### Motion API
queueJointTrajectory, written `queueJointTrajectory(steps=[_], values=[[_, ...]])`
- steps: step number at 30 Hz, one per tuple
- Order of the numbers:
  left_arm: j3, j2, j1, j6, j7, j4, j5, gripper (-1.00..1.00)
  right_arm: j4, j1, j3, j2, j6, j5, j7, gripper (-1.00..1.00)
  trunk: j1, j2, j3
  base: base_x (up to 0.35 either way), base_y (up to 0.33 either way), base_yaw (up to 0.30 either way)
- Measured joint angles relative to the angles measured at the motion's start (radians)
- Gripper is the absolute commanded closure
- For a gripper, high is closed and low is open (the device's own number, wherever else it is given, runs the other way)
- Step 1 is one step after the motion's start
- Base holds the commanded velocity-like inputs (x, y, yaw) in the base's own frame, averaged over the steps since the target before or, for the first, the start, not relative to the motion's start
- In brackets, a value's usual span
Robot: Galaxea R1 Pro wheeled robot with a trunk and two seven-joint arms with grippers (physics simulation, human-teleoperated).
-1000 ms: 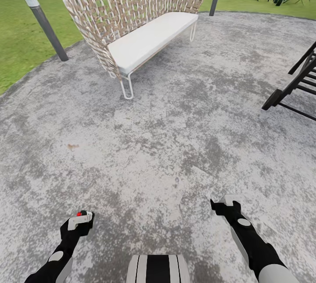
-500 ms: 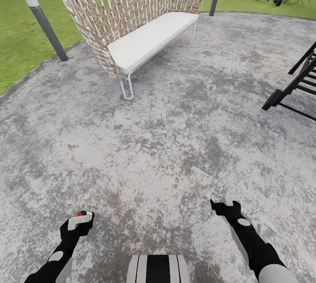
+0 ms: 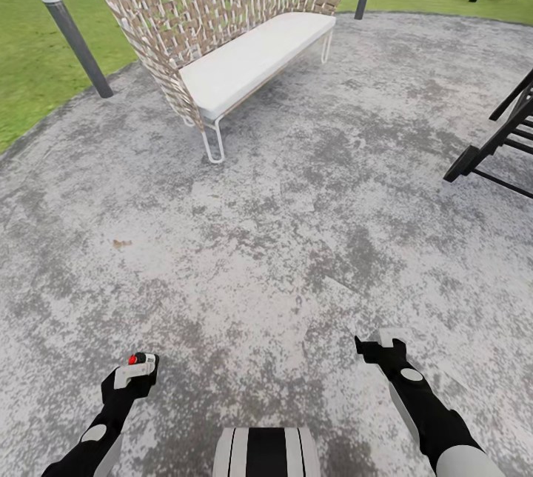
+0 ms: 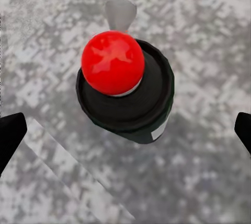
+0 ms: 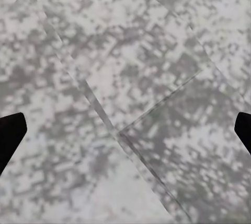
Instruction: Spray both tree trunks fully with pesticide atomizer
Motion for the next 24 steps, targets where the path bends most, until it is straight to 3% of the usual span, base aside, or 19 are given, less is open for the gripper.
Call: queueJointTrajectory(steps=[24], values=[[0.002, 0.0, 0.006, -0.012, 0.0, 0.0, 0.005, -1.0, 0.0, 0.0, 0.0, 0.0, 0.0, 0.001, 0.0, -1.0, 0.0, 0.0, 0.0, 0.026, 0.006, 0.0]])
